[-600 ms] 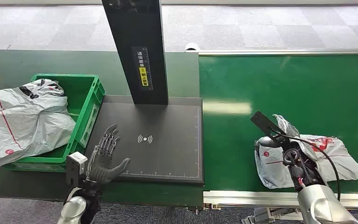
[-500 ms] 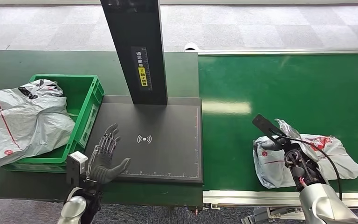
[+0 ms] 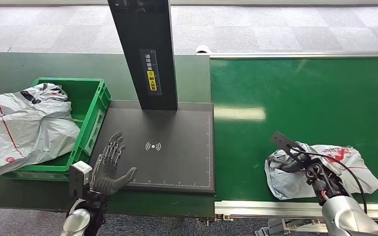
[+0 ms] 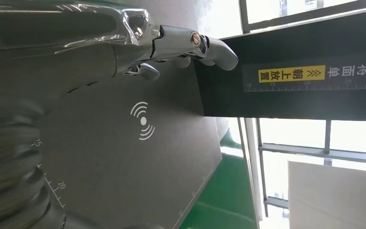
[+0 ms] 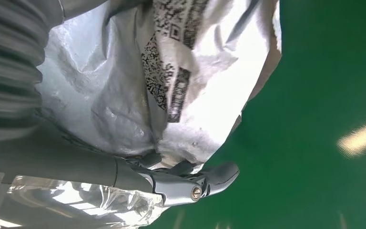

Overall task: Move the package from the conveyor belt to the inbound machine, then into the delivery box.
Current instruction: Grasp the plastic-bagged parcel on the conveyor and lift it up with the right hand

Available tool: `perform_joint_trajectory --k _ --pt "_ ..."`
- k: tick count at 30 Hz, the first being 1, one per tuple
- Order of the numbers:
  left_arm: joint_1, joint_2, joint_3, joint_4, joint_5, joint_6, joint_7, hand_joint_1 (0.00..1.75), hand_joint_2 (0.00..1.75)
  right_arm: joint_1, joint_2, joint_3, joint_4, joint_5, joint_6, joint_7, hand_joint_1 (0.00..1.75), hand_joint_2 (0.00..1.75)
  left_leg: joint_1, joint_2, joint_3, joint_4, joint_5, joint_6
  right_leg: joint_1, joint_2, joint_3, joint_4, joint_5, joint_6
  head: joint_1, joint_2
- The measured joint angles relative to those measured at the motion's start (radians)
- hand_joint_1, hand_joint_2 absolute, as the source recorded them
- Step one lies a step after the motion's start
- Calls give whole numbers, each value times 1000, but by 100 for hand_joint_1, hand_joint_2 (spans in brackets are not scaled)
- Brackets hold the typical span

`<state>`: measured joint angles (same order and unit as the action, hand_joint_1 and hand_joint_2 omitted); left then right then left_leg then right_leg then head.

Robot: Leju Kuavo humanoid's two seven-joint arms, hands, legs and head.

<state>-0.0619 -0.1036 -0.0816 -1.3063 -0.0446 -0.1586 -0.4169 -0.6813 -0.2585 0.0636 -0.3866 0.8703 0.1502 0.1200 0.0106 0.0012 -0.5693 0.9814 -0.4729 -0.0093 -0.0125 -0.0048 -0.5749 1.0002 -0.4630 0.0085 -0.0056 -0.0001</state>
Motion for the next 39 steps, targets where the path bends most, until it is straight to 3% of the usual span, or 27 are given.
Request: perform_joint_trajectory --k 2,3,16,22,27,29,34,39 --pt "0 -3 0 0 -5 1 4 0 175 0 0 -1 4 2 16 2 142 175 0 0 0 0 0 0 0 0 0 0 0 0 0 0" --pt "0 -5 0 -1 -6 1 6 0 175 0 0 -1 5 3 24 1 175 175 0 0 0 0 0 0 0 0 0 0 0 0 0 0" --pt "-2 -10 0 -6 -9 7 13 0 175 -7 -2 -7 7 9 52 -25 175 175 0 0 1 0 0 0 0 0 1 0 0 0 0 0" --pt "5 -11 0 -19 -9 11 13 0 175 -3 3 -7 6 14 45 -95 175 175 0 1 1 0 0 0 0 0 1 0 0 0 0 0" --pt "16 -10 0 -38 -6 13 13 0 175 -2 19 -7 -9 -8 42 -207 175 175 0 1 0 0 0 0 0 0 1 0 0 0 0 0" --pt "26 -9 2 -51 -1 15 12 0 175 -3 29 -9 -27 -26 0 -261 175 175 0 1 0 0 0 0 0 0 1 0 0 0 0 0" --pt "74 -9 12 -104 -10 42 -19 0 175 -2 70 -42 -125 -97 -212 -383 175 175 0 1 0 0 0 0 0 0 0 0 0 0 0 0" --pt "85 -13 15 -136 -25 99 -72 0 175 66 117 -61 -354 -207 -313 -519 175 175 0 0 0 0 0 0 0 0 0 0 0 0 0 0"
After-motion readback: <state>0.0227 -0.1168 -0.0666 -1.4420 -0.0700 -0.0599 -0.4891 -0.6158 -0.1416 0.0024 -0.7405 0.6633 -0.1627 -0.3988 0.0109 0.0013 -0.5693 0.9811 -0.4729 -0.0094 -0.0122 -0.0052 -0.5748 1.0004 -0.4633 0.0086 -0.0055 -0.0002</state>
